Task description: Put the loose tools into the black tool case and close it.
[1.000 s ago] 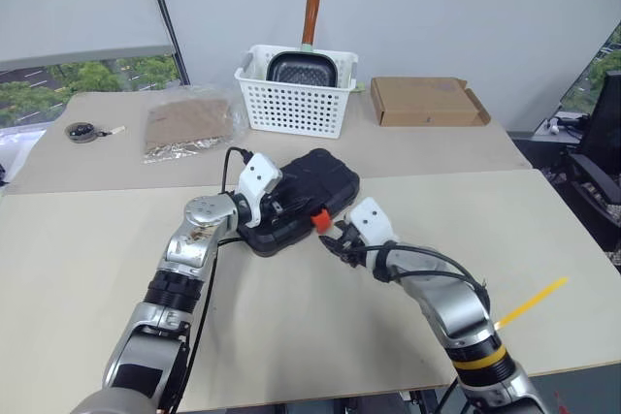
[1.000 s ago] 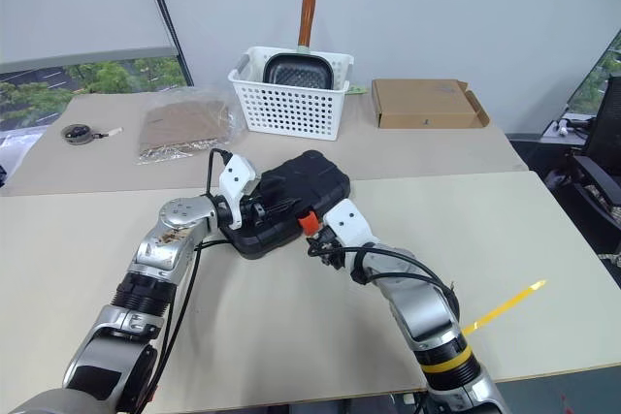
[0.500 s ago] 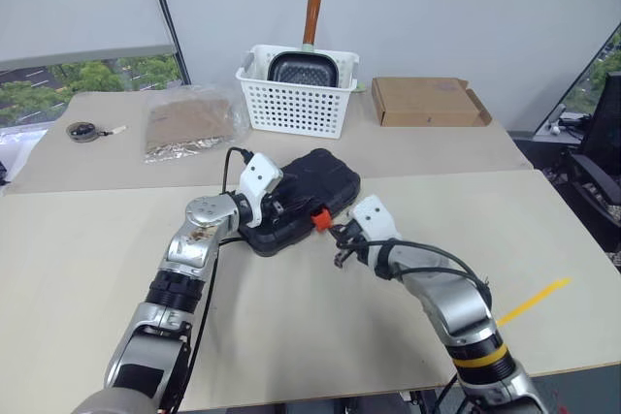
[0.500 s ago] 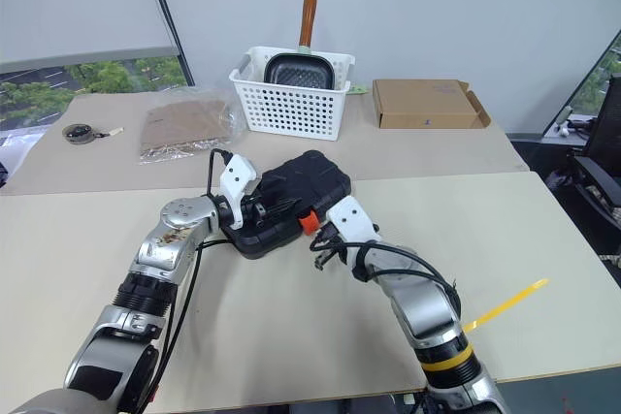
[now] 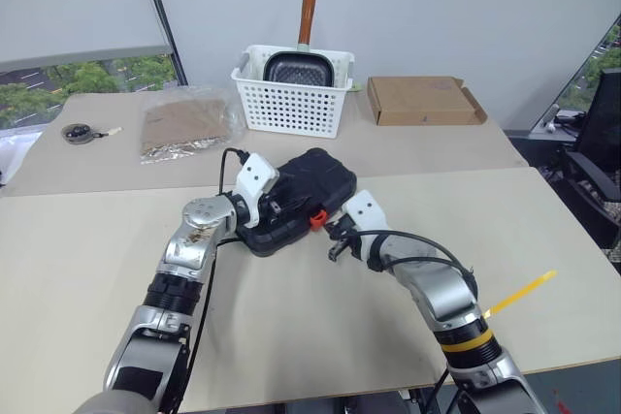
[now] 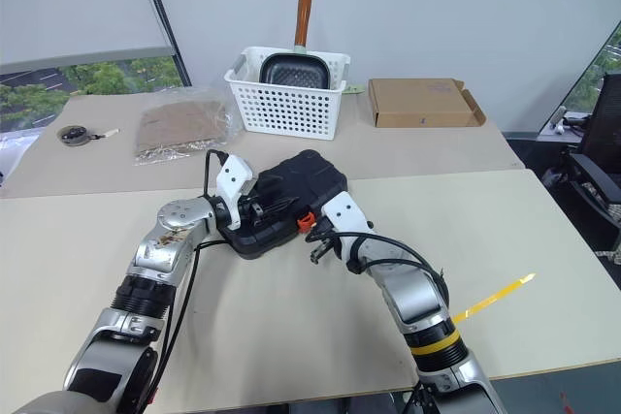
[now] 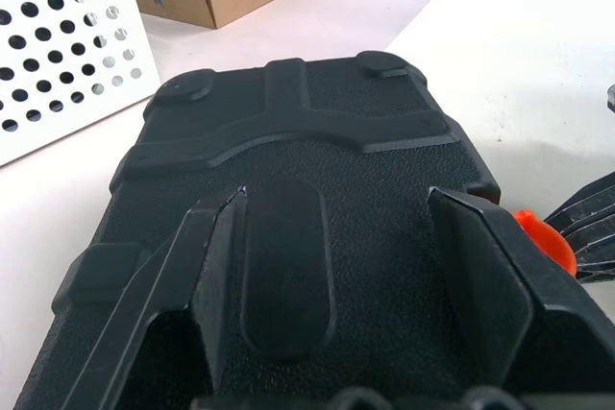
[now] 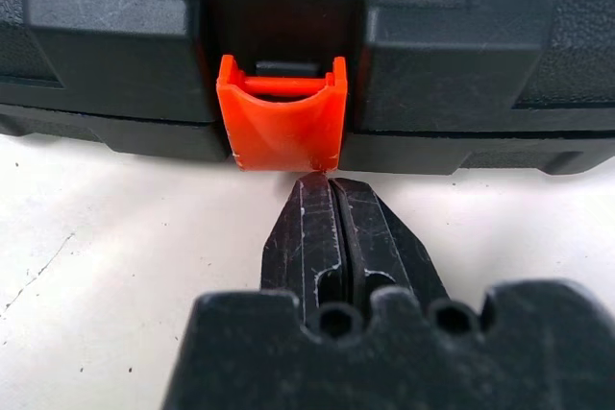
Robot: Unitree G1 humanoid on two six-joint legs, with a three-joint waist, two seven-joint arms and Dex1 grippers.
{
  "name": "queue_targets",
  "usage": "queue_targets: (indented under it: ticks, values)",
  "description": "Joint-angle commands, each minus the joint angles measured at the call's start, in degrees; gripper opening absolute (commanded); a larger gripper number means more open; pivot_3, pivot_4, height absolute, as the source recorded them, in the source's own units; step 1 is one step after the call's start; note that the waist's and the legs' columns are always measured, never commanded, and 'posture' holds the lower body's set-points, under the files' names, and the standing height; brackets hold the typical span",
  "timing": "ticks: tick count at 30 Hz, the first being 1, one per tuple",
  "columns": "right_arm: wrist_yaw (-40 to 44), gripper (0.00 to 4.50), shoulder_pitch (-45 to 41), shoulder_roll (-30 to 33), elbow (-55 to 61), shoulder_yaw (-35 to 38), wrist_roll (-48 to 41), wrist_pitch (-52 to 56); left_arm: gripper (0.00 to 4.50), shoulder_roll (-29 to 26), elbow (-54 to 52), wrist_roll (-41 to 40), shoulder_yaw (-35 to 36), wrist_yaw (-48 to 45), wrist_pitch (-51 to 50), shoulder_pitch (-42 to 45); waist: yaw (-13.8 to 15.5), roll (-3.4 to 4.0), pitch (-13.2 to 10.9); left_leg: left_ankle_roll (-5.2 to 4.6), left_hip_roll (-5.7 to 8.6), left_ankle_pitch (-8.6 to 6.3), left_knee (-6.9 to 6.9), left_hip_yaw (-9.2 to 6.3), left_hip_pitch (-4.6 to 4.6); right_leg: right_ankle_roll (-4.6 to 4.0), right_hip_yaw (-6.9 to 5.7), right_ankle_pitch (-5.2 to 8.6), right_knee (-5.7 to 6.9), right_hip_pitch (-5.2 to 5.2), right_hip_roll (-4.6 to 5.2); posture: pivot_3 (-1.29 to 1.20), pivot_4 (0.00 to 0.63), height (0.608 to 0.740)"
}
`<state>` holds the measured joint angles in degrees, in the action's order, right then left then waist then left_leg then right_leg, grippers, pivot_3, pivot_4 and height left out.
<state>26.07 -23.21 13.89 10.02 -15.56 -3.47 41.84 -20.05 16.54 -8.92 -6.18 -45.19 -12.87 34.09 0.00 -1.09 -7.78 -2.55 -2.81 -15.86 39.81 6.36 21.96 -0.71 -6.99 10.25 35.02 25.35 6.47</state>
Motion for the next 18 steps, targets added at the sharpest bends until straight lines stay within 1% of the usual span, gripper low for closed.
queue_targets:
  ticks: [1, 12, 15, 18]
  values:
    - [0.3, 0.06, -3.9, -1.5, 6.0, 0.8, -1.6, -0.8, 3.23, 0.7, 3.2, 1.4, -2.3, -0.2, -2.6, -2.8, -0.1, 0.01, 0.0, 0.0, 0.0, 0.0, 0.0, 0.0, 0.0, 0.0, 0.0, 0.0, 0.0, 0.01, 0.0, 0.0, 0.15, 0.7]
    - [0.5, 0.06, -5.1, -2.8, 6.4, 1.4, -2.4, 0.1, 3.23, 1.0, 3.0, 1.5, -2.1, -0.2, -2.6, -3.4, -0.2, 0.09, 0.0, 0.01, -0.03, 0.0, -0.05, -0.04, -0.02, 0.0, -0.04, 0.0, -0.01, 0.0, 0.01, 0.0, 0.15, 0.7]
    - [0.9, 0.06, -4.6, -2.0, 7.2, 1.8, -2.8, 0.1, 3.23, 0.7, 3.1, 1.3, -1.3, 0.1, -2.3, -3.3, -0.3, 0.09, 0.0, -0.01, 0.03, -0.02, -0.05, 0.01, 0.03, 0.0, -0.01, 0.0, -0.06, 0.01, 0.05, 0.0, 0.15, 0.7]
    - [2.5, 0.06, -3.4, 0.3, 8.5, 3.3, -3.9, -1.2, 3.23, 0.4, 2.7, -0.2, 0.8, 0.1, -1.2, -3.2, -0.2, 0.09, 0.0, -0.02, 0.03, -0.02, -0.05, 0.0, 0.05, 0.0, -0.02, 0.0, -0.08, 0.01, 0.05, 0.0, 0.15, 0.7]
